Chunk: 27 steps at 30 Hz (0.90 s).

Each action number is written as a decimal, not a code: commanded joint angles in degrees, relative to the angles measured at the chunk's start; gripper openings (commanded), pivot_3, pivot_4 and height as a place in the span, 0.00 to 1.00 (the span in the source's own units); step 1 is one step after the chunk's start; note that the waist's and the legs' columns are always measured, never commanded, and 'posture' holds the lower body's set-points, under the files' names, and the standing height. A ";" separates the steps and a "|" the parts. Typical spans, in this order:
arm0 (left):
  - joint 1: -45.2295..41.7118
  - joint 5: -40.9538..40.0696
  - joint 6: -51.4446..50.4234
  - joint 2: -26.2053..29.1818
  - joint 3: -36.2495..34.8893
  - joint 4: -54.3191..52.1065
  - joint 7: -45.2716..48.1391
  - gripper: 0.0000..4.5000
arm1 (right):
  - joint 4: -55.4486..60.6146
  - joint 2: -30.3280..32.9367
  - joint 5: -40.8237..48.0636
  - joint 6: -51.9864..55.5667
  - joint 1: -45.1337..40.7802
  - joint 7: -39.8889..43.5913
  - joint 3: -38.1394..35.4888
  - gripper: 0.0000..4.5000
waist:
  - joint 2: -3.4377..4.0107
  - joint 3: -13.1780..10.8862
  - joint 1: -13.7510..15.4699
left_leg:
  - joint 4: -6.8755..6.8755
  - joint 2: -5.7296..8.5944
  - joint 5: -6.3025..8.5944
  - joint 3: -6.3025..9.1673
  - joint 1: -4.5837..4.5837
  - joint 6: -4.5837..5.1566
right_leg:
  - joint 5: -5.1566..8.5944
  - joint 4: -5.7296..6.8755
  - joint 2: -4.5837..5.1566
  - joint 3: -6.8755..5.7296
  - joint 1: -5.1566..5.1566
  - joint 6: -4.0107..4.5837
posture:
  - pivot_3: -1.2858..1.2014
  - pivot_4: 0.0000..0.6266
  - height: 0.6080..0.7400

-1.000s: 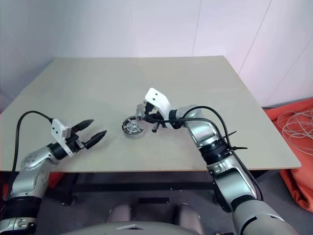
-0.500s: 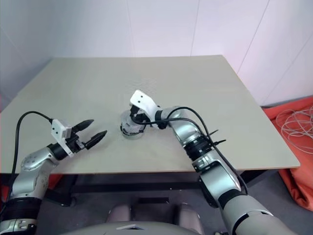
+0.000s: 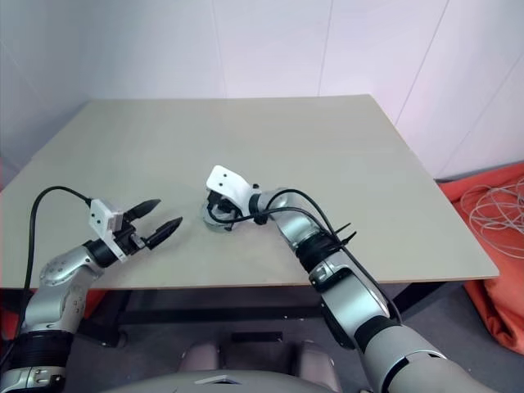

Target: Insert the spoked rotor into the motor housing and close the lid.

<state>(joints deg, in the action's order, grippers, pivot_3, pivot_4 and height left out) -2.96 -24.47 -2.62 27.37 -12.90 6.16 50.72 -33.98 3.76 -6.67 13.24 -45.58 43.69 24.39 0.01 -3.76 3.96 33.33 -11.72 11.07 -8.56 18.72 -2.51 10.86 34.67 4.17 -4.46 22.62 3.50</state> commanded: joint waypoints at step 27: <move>2.01 -1.49 -2.39 2.02 -0.65 -4.29 1.16 1.00 | 3.12 1.40 8.33 -1.19 -0.22 9.38 -7.16 1.00 | -0.01 0.00 0.04 | -0.13 -0.03 -0.03 -0.09 0.42 -0.05 | 0.06 0.06 -0.02 -0.02 0.40 0.14 | 0.52 0.00 1.00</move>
<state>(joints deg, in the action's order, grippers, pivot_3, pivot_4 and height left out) -0.28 -25.10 -5.07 28.45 -12.89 3.88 51.59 -31.11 5.43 0.91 13.45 -43.98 53.00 18.45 -0.01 -3.76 4.00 33.20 -11.75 11.04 -8.65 19.14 -2.56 10.92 34.72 4.15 -4.48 23.02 3.64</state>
